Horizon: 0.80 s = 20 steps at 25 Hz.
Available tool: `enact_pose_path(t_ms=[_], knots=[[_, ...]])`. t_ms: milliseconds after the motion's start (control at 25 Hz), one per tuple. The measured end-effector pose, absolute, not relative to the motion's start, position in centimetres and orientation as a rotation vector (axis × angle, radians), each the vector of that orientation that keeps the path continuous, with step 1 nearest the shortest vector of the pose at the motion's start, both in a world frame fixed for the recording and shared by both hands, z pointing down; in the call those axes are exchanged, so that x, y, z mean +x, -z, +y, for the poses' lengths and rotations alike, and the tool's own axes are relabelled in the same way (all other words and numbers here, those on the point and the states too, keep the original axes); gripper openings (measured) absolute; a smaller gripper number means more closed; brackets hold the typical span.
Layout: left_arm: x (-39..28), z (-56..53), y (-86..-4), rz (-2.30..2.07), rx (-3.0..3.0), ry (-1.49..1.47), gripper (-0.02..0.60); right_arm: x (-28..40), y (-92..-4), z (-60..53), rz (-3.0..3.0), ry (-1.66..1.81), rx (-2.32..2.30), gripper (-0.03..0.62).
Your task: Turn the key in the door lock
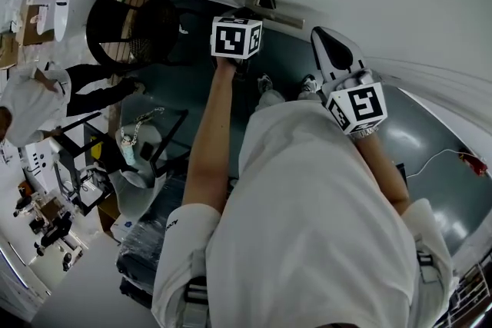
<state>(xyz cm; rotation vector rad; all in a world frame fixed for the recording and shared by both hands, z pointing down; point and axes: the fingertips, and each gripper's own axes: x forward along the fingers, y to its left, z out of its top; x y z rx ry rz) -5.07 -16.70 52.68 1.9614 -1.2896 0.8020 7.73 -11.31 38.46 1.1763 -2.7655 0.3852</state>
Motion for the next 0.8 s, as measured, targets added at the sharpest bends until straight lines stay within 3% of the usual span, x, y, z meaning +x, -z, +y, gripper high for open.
enact_pose_path(t_ms=[320, 800], knots=[[-5.0, -16.8, -52.6, -1.114, 1.972, -0.654, 0.110, 5.6, -37.9, -11.2, -2.735, -0.372, 1.235, -0.008], [-4.7, -16.6, -53.1, -1.304, 2.062, -1.057, 0.117, 5.4, -37.9, -10.2, -2.695, -0.372, 1.327, -0.008]])
